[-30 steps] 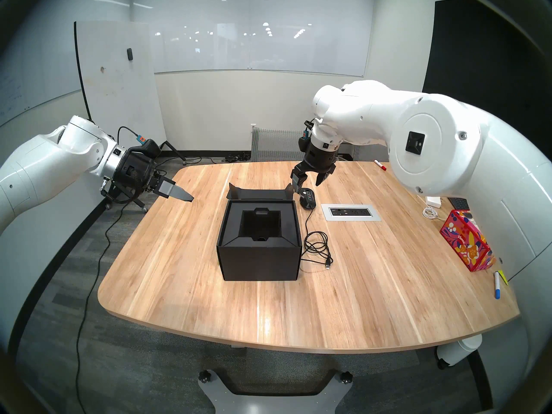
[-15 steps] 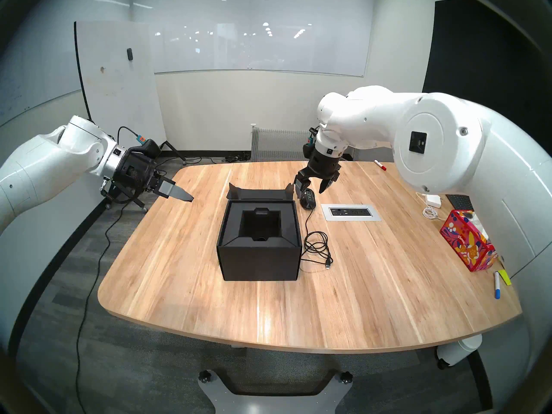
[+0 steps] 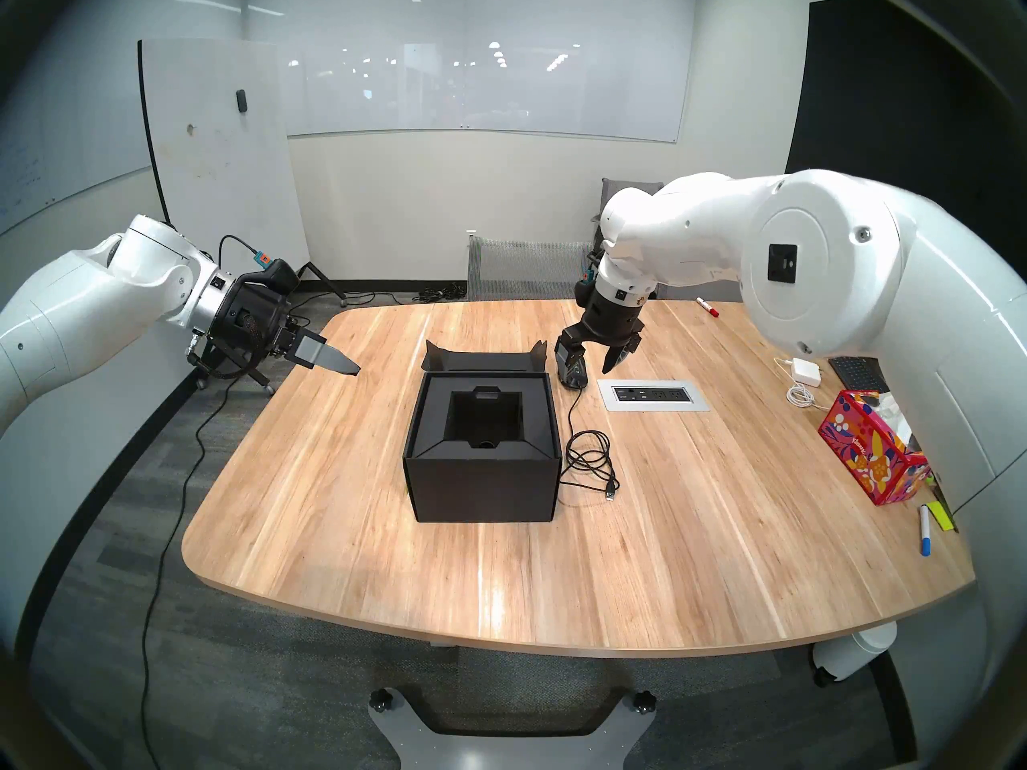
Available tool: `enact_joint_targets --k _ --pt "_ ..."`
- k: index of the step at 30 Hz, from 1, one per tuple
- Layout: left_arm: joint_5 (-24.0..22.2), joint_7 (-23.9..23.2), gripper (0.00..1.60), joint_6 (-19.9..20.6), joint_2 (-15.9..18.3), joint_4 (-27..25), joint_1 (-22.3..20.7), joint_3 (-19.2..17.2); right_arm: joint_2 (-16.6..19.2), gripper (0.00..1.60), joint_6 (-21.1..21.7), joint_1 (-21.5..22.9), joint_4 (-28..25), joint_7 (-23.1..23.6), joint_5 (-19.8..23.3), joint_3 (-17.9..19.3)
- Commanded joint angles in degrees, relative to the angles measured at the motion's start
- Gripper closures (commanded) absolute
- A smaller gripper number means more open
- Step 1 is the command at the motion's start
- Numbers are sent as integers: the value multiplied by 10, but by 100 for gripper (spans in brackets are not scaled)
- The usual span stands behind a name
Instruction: Open the box and place the mouse inside
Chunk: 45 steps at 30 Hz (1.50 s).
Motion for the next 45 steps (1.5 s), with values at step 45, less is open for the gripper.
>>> enact_joint_targets --k 45 --pt "-6 -12 0 -1 -1 1 -14 -3 11 0 -1 -178 218 -173 150 7"
